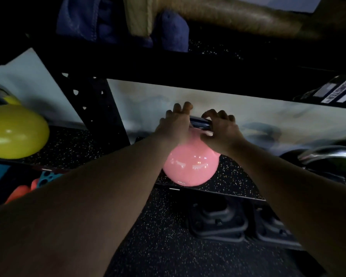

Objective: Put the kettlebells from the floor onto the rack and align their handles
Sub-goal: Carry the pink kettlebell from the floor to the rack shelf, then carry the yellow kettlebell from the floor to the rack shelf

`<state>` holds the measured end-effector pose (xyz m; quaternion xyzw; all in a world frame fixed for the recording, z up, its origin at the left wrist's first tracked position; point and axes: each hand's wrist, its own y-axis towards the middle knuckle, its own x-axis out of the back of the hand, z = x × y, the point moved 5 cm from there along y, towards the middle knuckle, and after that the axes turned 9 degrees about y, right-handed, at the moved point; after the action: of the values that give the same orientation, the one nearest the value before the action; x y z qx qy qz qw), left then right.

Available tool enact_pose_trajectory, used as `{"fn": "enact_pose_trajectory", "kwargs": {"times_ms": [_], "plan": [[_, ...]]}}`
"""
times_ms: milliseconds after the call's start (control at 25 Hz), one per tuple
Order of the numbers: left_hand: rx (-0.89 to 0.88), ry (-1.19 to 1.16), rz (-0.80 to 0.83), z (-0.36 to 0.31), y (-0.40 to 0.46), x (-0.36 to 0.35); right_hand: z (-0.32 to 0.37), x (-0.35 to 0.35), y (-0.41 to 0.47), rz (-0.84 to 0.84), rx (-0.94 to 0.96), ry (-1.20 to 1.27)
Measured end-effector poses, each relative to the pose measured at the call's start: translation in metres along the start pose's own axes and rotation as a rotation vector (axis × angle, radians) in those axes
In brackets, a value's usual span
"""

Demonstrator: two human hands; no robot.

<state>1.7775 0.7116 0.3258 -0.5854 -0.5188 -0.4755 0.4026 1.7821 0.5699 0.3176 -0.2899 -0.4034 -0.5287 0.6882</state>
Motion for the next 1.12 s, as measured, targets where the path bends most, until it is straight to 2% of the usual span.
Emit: {"fn": "enact_pose_trajectory", "kwargs": {"times_ms": [160,320,480,680,800,960,1120], "plan": [[0.031,0.084,-0.063,0.031,-0.054,-0.005,0.054,0.004,-0.019,-0.056,0.343,-0.105],[0.177,0.165,-0.043,0.09,-0.143,-0.008,0.126,-0.04,-0.046,0.112,0.571,-0.085],[0.427,0.075,0.008,0.165,-0.279,-0.018,0.203,-0.124,-0.094,0.302,0.677,-0.016],[0.912,-0.066,0.165,0.243,-0.544,-0.071,0.313,-0.273,-0.233,0.667,0.918,0.045],[1.133,-0.15,0.211,0.244,-0.699,-0.104,0.365,-0.342,-0.336,0.826,1.025,0.034],[1.431,-0.229,0.282,0.205,-0.901,-0.14,0.418,-0.414,-0.502,1.052,1.141,-0.007],[1.663,-0.297,0.248,0.163,-1.029,-0.18,0.428,-0.472,-0.627,1.198,1.257,-0.121]]}}
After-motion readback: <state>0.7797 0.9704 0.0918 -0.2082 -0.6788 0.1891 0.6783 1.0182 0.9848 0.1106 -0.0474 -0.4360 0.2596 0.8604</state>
